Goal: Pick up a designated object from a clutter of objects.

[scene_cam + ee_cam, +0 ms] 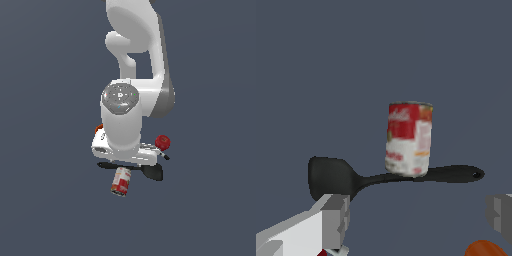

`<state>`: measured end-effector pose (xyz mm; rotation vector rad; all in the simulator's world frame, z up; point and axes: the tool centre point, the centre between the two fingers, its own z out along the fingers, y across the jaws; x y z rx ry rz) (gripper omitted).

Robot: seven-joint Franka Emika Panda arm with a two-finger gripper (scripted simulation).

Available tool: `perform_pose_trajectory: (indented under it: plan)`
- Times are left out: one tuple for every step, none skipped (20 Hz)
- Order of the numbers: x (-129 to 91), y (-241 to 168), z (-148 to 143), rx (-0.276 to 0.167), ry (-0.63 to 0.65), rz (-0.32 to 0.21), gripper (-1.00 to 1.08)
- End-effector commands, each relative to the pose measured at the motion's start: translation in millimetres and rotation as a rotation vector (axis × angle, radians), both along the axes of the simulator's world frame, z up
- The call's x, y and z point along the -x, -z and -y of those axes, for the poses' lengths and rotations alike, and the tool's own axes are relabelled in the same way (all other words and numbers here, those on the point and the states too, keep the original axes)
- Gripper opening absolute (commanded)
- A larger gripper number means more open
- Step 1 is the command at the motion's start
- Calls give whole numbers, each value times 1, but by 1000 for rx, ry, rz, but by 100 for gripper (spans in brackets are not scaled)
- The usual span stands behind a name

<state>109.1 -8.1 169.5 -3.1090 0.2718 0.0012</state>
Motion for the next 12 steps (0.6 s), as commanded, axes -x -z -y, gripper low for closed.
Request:
perform_pose_trajectory:
  plan:
    - [-9,20,5,5,21,0,100]
    - [-12,27,7,7,28,0,100]
    - [-14,33,9,9,35,0,100]
    - [-17,39,11,10,41,-1,100]
    - [-19,45,12,12,47,-1,100]
    - [-20,50,14,13,52,-1,100]
    - [-22,55,15,15,56,-1,100]
    - [-23,59,16,16,60,-1,100]
    - [-24,63,17,17,64,-1,100]
    - [-25,66,18,18,67,-2,100]
    - [-26,69,19,19,69,-2,100]
    - [-27,72,19,19,71,-2,100]
